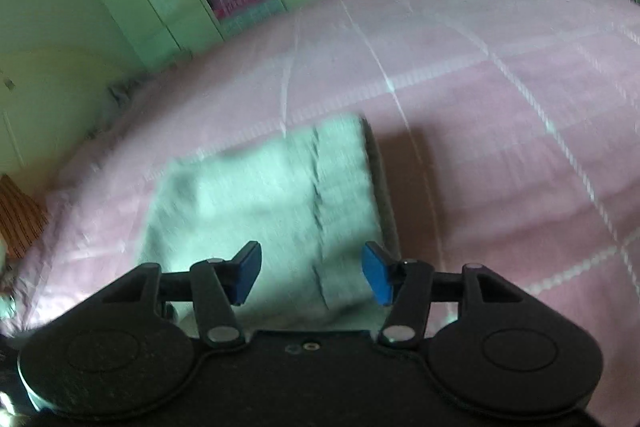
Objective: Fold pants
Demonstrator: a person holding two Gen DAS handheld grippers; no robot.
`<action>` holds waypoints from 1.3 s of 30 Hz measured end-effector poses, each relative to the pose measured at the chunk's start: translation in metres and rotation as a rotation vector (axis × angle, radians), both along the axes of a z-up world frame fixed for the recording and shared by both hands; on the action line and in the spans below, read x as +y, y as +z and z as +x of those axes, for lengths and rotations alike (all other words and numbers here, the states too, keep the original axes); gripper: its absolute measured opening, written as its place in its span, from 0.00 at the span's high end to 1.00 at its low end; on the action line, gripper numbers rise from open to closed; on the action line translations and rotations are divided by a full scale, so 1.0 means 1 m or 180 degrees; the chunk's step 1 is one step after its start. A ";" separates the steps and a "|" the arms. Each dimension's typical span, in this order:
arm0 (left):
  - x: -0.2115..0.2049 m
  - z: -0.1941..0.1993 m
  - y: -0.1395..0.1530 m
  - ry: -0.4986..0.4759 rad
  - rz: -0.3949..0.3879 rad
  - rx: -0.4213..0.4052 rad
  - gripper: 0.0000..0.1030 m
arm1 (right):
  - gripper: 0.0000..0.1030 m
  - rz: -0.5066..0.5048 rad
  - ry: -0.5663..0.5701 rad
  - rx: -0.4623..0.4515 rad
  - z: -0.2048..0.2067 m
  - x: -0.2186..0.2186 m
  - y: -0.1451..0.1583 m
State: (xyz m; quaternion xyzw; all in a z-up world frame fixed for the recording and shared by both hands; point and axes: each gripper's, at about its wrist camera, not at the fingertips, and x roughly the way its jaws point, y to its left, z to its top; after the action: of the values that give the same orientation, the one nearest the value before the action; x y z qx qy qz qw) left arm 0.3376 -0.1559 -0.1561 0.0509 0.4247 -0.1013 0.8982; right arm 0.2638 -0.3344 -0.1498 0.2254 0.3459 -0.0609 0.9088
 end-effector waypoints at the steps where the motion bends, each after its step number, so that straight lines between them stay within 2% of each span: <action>1: -0.001 -0.002 0.002 -0.0007 0.0006 0.0006 0.29 | 0.45 0.0020 -0.0042 0.0222 0.004 -0.002 -0.012; 2: -0.002 -0.005 0.005 -0.0006 -0.0007 -0.0011 0.29 | 0.45 0.0079 -0.0082 0.0317 0.004 -0.005 -0.018; 4: -0.001 -0.011 0.012 -0.0014 -0.0039 -0.0088 0.29 | 0.45 0.0345 -0.0185 0.0190 -0.009 -0.012 -0.019; 5: 0.000 -0.015 0.015 -0.0008 -0.0017 -0.0135 0.24 | 0.45 0.0395 -0.0199 0.0145 -0.014 -0.013 -0.016; 6: 0.000 -0.018 0.019 0.0018 0.0012 -0.0179 0.12 | 0.45 0.0383 -0.0185 0.0109 -0.019 -0.013 -0.011; 8: 0.001 -0.027 0.027 0.0065 0.0023 -0.0270 0.00 | 0.45 0.0250 -0.0138 0.0020 -0.028 -0.008 0.000; 10: 0.003 -0.037 0.035 0.0098 0.0009 -0.0328 0.00 | 0.45 0.0173 -0.0076 -0.0023 -0.038 -0.003 0.008; 15: 0.004 -0.053 0.048 0.0048 0.0164 0.0010 0.00 | 0.44 0.0107 0.0009 0.0055 -0.055 0.010 0.007; 18: 0.008 -0.078 0.060 0.0028 0.0252 -0.0043 0.00 | 0.43 0.0086 0.0064 0.0060 -0.074 0.020 0.013; 23: 0.023 -0.137 0.097 0.0127 0.0411 -0.0568 0.00 | 0.41 -0.0075 0.0144 -0.0072 -0.114 0.033 0.038; 26: 0.030 -0.170 0.121 0.0207 0.0558 -0.0729 0.00 | 0.36 -0.0206 0.0142 -0.0225 -0.145 0.042 0.060; 29: 0.036 -0.205 0.139 0.0248 0.0687 -0.0993 0.00 | 0.34 -0.0557 0.0157 -0.0432 -0.179 0.057 0.086; 33: 0.048 -0.237 0.153 0.0180 0.0356 -0.0840 0.00 | 0.30 -0.1023 0.0010 -0.0561 -0.216 0.075 0.108; 36: 0.047 -0.258 0.158 0.0125 0.0311 -0.0847 0.00 | 0.28 -0.1197 -0.0178 -0.0598 -0.239 0.083 0.115; 39: 0.046 -0.273 0.161 0.0071 0.0284 -0.0850 0.00 | 0.27 -0.1256 -0.0212 -0.0640 -0.257 0.089 0.115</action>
State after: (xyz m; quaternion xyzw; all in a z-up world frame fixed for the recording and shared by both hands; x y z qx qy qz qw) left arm 0.0644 -0.1095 0.0049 0.0991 0.3060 -0.0646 0.9447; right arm 0.0065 -0.2453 -0.0345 0.0594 0.2273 -0.1347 0.9626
